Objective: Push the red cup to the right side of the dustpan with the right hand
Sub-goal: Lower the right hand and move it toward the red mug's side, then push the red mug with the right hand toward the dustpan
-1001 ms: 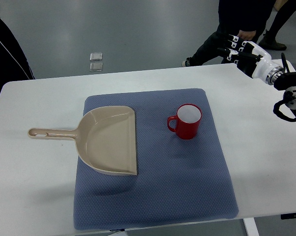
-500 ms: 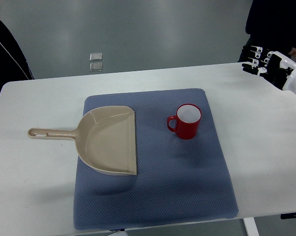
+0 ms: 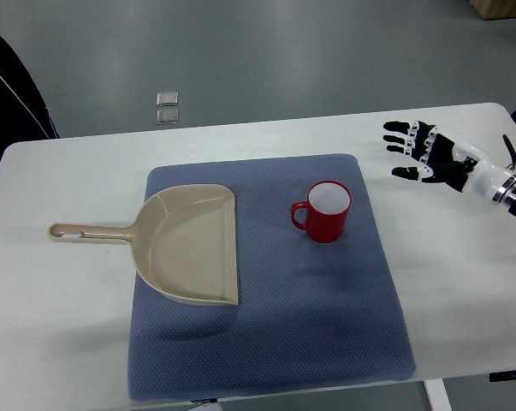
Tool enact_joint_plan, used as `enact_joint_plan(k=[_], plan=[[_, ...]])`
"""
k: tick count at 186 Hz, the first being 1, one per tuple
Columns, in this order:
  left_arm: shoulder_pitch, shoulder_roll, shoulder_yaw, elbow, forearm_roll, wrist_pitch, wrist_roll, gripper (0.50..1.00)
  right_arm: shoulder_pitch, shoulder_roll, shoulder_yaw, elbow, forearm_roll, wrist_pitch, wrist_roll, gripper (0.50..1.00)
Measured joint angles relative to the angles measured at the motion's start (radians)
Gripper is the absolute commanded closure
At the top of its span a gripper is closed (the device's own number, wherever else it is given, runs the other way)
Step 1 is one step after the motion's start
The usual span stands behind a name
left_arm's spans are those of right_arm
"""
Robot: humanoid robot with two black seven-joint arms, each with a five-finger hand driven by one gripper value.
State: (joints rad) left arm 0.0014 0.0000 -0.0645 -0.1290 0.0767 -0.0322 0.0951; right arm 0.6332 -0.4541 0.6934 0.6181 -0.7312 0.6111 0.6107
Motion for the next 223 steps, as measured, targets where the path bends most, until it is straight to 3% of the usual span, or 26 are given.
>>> enact_joint_plan(k=[223], plan=[[0.000, 0.000, 0.000, 0.000, 0.000, 0.000, 0.000, 0.500, -0.081, 0.175, 0.003, 0.003, -0.100, -0.021, 0.000, 0.566]])
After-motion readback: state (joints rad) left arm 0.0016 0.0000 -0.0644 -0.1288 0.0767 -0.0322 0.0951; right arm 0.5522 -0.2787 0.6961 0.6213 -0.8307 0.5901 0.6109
